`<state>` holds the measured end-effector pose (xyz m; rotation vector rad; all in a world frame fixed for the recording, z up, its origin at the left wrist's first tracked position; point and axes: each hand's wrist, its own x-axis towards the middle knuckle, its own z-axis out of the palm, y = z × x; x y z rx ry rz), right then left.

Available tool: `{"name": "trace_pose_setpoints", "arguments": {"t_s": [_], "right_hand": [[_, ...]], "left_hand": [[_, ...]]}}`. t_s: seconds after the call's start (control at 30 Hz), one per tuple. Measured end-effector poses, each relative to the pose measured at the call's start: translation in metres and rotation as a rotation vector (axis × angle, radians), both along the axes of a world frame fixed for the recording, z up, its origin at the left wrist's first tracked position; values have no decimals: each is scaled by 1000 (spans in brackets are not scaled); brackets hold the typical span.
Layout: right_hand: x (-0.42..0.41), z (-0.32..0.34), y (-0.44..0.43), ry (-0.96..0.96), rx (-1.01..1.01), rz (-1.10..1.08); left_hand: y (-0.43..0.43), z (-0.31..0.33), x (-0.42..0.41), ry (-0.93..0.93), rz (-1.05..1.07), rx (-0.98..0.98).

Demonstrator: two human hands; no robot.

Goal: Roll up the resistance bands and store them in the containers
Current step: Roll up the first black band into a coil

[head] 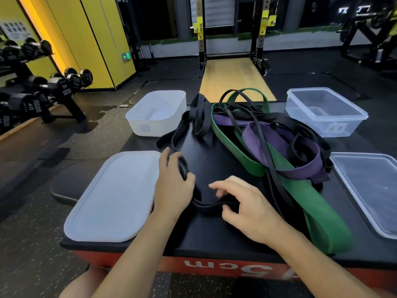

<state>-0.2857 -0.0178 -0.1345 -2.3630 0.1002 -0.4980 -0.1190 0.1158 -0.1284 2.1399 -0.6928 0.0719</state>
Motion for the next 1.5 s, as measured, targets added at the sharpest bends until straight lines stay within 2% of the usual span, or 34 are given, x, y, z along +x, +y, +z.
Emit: {"name": "trace_pose_setpoints", "arguments": {"t_s": [0.07,0.23,0.3,0.43,0.53,0.63,0.73,0.83,0.9,0.97,1.03,1.2,1.27,1.37,1.43,1.5], "right_hand": [[1,1,1,2,-22,-18],[2,4,4,57,-96,-41],[3,5,5,74,-113,-77],[5,5,4,16,-45,-158],[1,6,4,-132,10,-164],[-3,7,7,-243,-114,-101],[-3,7,8,-175,-271,2],[-3,6,6,-108,-210,53],[-5,6,5,-31,-121,60],[-5,6,4,-11,-101,68],[-3,6,4,-48,-67,54],[-2,5,5,-95,-61,49],[-1,4,5,-110,-66,89],[0,3,3,-110,-37,110],[0,2,2,-101,-13,116],[0,2,2,-83,-13,123]], "left_hand": [[-1,-1,-4,-45,47,72],[7,0,-8,-129,139,114],[10,3,-8,-44,111,74],[11,7,-5,41,55,-124],[-2,10,-4,143,-6,-329],[-23,12,-2,428,-122,-564],[-39,14,5,584,-146,-673],[-41,14,14,547,-176,-614],[-35,13,20,347,-206,-352],[-28,14,21,36,-172,-43],[-18,13,19,-122,-164,40],[12,6,-11,-123,-236,-24],[26,9,-28,-39,-268,-119],[47,13,-46,142,-433,-216],[56,16,-56,201,-554,-217],[56,15,-61,162,-603,-137]]}}
